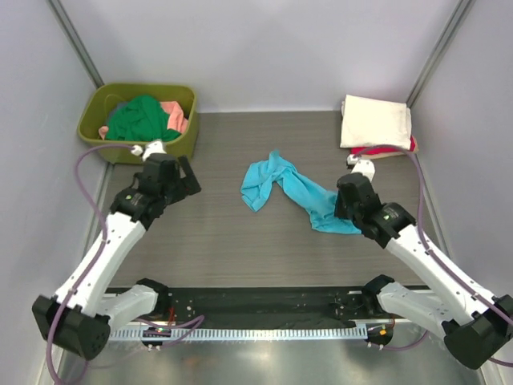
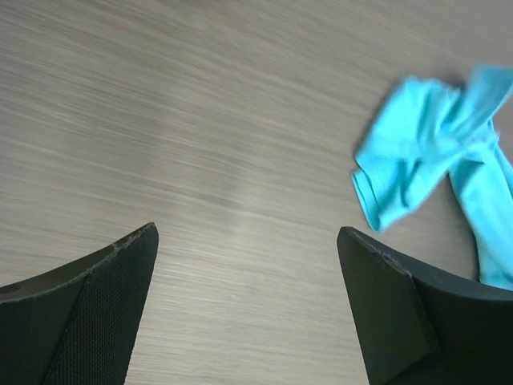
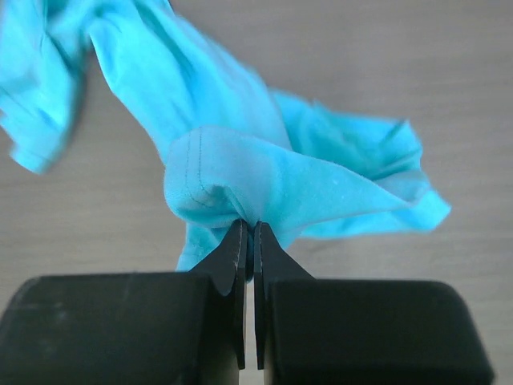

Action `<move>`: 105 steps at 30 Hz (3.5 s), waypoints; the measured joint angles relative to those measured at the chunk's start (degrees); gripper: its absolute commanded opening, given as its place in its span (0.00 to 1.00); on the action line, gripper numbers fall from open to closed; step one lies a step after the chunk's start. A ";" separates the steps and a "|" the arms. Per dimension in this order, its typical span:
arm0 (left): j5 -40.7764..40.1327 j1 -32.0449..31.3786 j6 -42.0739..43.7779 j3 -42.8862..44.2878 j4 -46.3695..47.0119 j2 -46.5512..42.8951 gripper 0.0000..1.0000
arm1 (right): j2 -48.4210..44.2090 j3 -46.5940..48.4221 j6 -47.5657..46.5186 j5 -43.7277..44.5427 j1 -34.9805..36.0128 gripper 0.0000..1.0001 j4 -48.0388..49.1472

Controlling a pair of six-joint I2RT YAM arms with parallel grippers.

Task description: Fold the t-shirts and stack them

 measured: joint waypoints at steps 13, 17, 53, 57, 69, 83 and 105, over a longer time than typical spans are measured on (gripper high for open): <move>6.60 -12.46 -8.04 0.13 16.90 27.47 0.77 | -4.57 -7.45 3.10 -2.67 -0.13 0.01 -0.90; 9.88 -14.45 -8.39 0.13 22.58 34.32 0.68 | -4.83 -7.45 3.06 -2.25 -0.13 0.01 -0.92; -8.13 -19.93 7.37 30.40 4.66 -0.70 0.00 | -10.80 32.22 0.92 12.90 -0.35 0.01 -5.33; -10.58 -19.96 10.73 34.86 0.44 -9.33 0.00 | -12.50 40.96 -0.57 13.73 -0.35 0.01 -5.88; -7.67 -20.35 12.92 48.41 -9.68 -9.31 0.02 | -8.96 56.74 -1.29 8.13 -1.33 0.01 -10.40; 21.49 11.65 4.31 62.84 -22.18 54.38 0.92 | 64.87 85.02 -3.45 6.49 -14.99 1.00 -21.75; 13.99 9.33 -2.97 7.06 -1.07 26.73 0.72 | 29.33 11.61 1.77 -13.64 -11.50 1.00 5.92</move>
